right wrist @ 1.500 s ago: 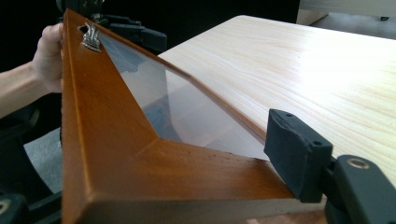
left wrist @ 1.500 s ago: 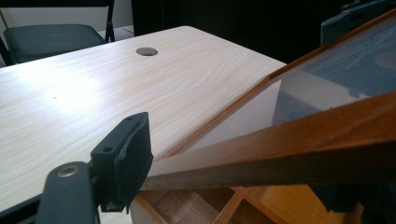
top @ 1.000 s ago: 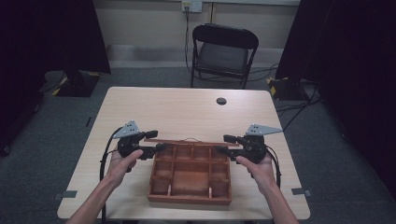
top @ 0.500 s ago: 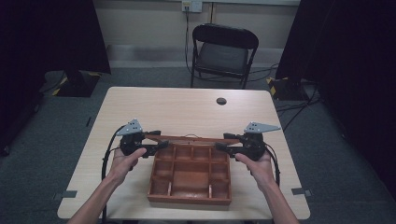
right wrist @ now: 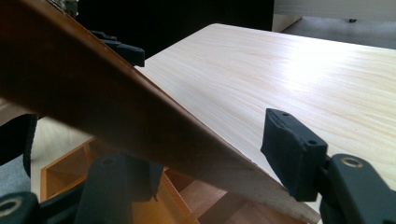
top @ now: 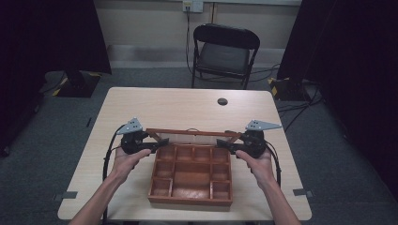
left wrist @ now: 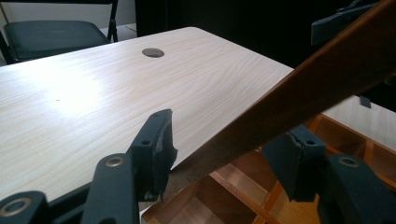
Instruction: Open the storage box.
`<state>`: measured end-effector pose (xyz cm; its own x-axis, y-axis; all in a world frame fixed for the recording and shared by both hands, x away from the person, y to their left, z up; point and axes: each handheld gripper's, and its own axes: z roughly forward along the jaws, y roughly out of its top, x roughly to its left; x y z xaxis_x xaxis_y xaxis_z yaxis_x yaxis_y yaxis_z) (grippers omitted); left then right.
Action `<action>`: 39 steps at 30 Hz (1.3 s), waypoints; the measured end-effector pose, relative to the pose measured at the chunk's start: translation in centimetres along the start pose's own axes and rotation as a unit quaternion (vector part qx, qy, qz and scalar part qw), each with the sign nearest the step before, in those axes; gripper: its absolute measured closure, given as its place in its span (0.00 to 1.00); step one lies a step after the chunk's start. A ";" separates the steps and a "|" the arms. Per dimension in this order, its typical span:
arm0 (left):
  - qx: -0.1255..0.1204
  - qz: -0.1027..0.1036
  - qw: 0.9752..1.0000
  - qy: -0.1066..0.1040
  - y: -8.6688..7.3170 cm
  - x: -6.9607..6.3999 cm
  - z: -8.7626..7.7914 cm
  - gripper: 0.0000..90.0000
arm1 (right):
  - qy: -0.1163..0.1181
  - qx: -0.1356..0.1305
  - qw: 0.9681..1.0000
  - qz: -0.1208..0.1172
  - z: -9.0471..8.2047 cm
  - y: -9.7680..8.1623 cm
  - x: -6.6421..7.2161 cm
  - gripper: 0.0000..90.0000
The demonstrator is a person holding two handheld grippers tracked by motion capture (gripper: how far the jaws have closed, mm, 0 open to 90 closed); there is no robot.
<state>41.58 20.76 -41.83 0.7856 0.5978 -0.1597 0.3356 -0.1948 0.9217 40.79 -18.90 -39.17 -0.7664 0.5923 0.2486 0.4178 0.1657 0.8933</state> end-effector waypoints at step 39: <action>0.017 -0.002 1.000 0.002 0.9 1.3 1.8 0.49 | -0.022 0.011 0.999 0.022 2.0 -0.9 -2.5 0.48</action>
<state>43.80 19.96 -41.82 0.7818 0.6020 -0.1621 0.3563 -0.2180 0.9086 43.32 -18.92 -41.31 -0.7245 0.6342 0.2700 0.4614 0.1551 0.8735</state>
